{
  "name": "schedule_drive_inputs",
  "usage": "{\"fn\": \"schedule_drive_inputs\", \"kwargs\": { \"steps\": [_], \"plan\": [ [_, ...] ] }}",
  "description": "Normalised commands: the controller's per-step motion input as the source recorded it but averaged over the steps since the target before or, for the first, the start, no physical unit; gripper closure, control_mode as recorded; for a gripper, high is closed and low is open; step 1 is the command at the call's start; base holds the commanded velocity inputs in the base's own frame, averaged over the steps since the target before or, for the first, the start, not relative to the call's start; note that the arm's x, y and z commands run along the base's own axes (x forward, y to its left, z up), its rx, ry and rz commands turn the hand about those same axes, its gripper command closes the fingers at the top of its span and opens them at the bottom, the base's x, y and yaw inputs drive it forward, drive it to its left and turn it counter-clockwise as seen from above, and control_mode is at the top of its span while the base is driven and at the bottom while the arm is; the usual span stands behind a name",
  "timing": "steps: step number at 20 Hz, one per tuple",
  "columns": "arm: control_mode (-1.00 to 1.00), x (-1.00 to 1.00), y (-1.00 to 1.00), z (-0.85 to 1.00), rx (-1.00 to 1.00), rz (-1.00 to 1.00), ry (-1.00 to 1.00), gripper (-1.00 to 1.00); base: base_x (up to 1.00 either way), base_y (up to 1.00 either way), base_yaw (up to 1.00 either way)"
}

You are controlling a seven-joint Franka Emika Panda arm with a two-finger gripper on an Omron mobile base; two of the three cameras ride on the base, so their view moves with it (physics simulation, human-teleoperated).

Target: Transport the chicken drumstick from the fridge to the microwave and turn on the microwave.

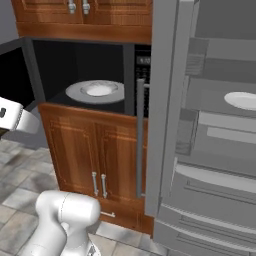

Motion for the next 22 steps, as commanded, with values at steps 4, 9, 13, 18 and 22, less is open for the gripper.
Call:
{"fn": "schedule_drive_inputs", "kwargs": {
  "steps": [4,9,13,18,22],
  "plan": [
    [1.0,0.0,0.0,0.0,0.0,0.0,0.0,1.0,0.34,0.25,0.0],
    [1.0,0.0,0.0,0.0,0.0,0.0,0.0,1.0,0.32,0.22,0.0],
    [1.0,0.0,0.0,0.0,0.0,0.0,0.0,1.0,0.32,0.24,-0.01],
    [1.0,0.0,0.0,0.0,0.0,0.0,0.0,1.0,0.35,0.29,-0.04],
    [1.0,0.0,0.0,0.0,0.0,0.0,0.0,1.0,0.35,0.28,0.0]
  ]
}}
